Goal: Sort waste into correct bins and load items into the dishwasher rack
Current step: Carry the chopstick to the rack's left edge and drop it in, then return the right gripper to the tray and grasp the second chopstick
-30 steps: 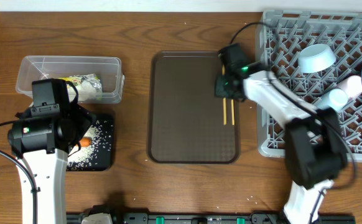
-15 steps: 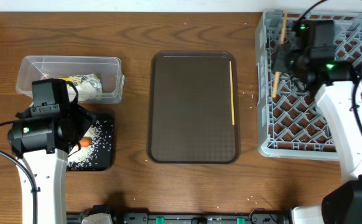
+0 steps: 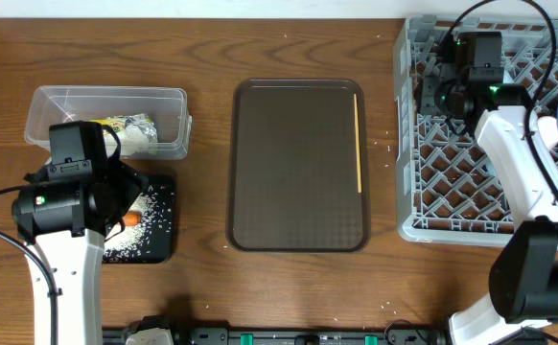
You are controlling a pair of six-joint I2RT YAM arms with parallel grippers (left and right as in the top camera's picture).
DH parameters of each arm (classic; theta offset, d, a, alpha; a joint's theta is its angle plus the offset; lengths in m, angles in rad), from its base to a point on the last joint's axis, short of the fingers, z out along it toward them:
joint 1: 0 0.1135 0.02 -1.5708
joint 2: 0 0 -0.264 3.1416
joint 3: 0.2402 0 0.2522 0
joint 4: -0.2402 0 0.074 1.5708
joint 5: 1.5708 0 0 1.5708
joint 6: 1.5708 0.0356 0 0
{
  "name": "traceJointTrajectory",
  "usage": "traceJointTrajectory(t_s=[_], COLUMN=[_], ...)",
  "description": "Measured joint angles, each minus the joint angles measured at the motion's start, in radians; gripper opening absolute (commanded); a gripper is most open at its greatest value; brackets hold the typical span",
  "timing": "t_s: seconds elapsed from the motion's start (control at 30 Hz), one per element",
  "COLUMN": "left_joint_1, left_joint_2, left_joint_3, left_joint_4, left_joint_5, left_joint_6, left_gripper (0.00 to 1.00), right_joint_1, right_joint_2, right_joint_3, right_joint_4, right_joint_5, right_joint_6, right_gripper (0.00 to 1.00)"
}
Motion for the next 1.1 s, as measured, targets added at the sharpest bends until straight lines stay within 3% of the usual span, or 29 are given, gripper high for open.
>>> traceJointTrajectory(t_s=[0.07,0.4,0.67,0.9,1.1], left_joint_1=[0.000,0.000,0.000,0.000,0.000], left_joint_2=[0.000,0.000,0.000,0.000,0.000], left_joint_3=[0.000,0.000,0.000,0.000,0.000], left_joint_4=[0.000,0.000,0.000,0.000,0.000], left_joint_5=[0.000,0.000,0.000,0.000,0.000], left_joint_6=[0.000,0.000,0.000,0.000,0.000], left_gripper=[0.98,0.98,0.98,0.98,0.98], right_joint_1=[0.000,0.008,0.181,0.365,0.395], right_joint_2=[0.002,-0.060,-0.184,-0.045,0.150], right_joint_3=[0.000,0.051,0.090,0.088,0.080], right_joint_4=[0.002,-0.087,-0.110,-0.116,-0.097], right_joint_5=[0.000,-0.058,-0.150,0.031,0.101], right_joint_6=[0.000,0.034,0.092,0.212,0.291], right_gripper=[0.66,0.66,0.59,0.61,0.60])
